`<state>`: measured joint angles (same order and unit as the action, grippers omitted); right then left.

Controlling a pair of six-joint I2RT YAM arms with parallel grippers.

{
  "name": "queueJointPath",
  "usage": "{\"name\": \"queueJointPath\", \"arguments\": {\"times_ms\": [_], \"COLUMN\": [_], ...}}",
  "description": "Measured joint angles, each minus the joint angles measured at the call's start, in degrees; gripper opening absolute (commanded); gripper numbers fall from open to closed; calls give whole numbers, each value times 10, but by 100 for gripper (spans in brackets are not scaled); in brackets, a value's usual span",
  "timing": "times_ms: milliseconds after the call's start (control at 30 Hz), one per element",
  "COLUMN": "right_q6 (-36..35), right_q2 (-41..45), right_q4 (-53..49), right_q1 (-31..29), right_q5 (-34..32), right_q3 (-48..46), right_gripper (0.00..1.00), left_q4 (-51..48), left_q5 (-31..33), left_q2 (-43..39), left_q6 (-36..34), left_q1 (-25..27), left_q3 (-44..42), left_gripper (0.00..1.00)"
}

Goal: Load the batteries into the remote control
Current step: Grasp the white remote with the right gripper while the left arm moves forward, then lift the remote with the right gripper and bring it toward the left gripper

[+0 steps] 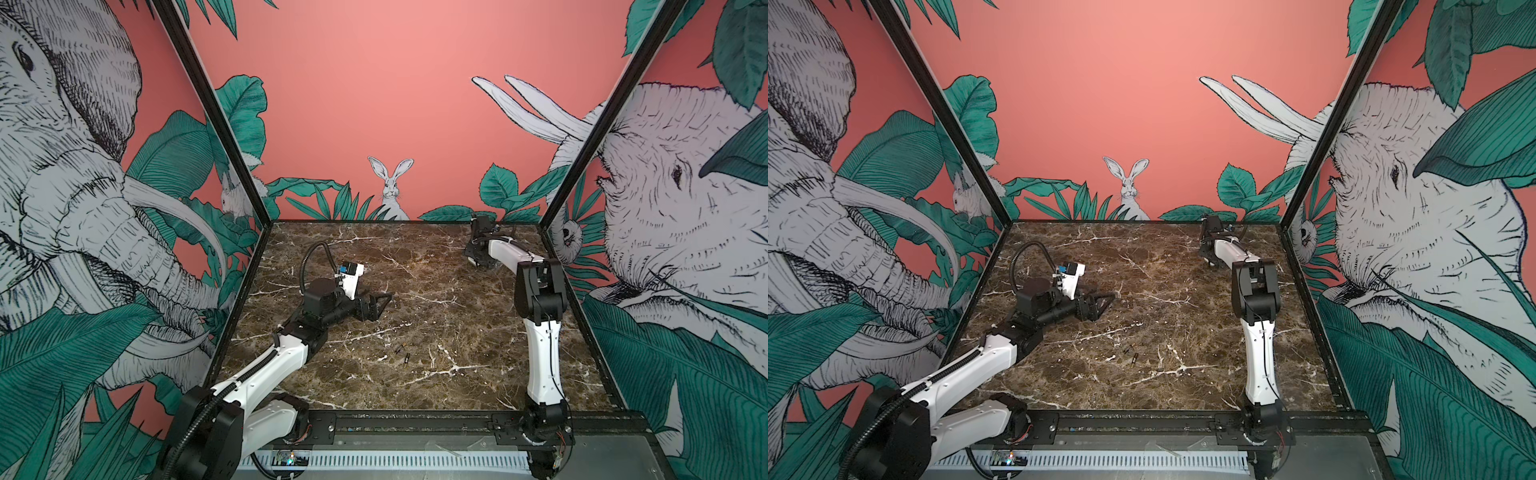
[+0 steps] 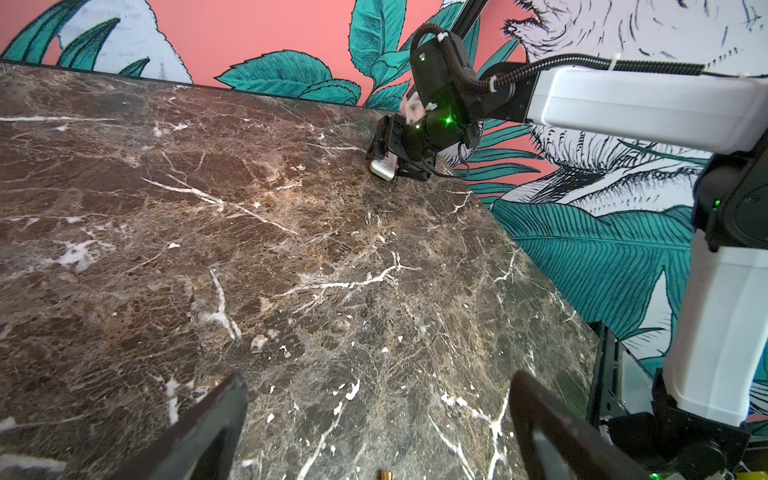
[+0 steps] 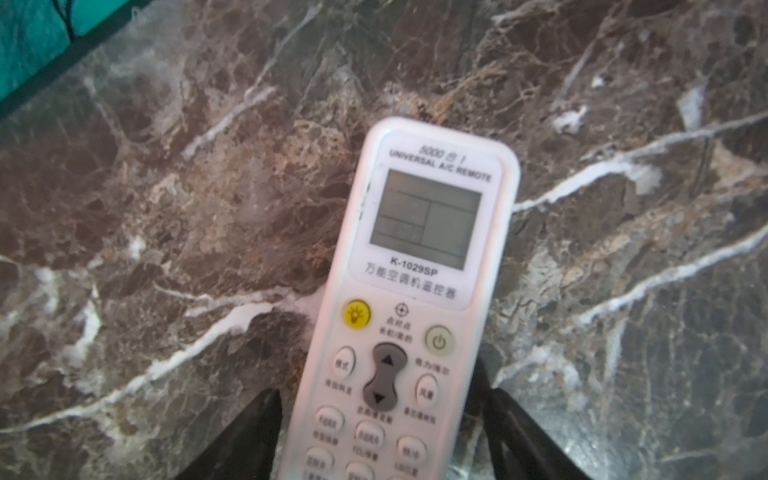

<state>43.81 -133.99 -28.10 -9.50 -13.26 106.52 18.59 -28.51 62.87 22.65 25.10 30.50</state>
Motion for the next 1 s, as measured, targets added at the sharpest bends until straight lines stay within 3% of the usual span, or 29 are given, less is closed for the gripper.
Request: {"name": "queueJointPath", "arguments": {"times_ms": [300,467,733,1000], "right_q6": [-2,-16,-42,-64], "right_q2": [14,54,137,261], "right_q4": [43,97,211,323], "right_q1": [-2,-3,-6,-39], "right_q5": [-2,10,79,185], "right_q3": [-39,-114,-265,-461], "right_gripper": [41,24,14,12], "left_q4": [2,-14,-39,-67], "left_q5": [8,17,22,13], "left_q2": [0,0,-15,-20], "left_q6": [0,0,8,33], "left_q1": [0,0,0,0], "left_q3": [-3,-2,-6,-4], "left_gripper": [97,95,92,88]}}
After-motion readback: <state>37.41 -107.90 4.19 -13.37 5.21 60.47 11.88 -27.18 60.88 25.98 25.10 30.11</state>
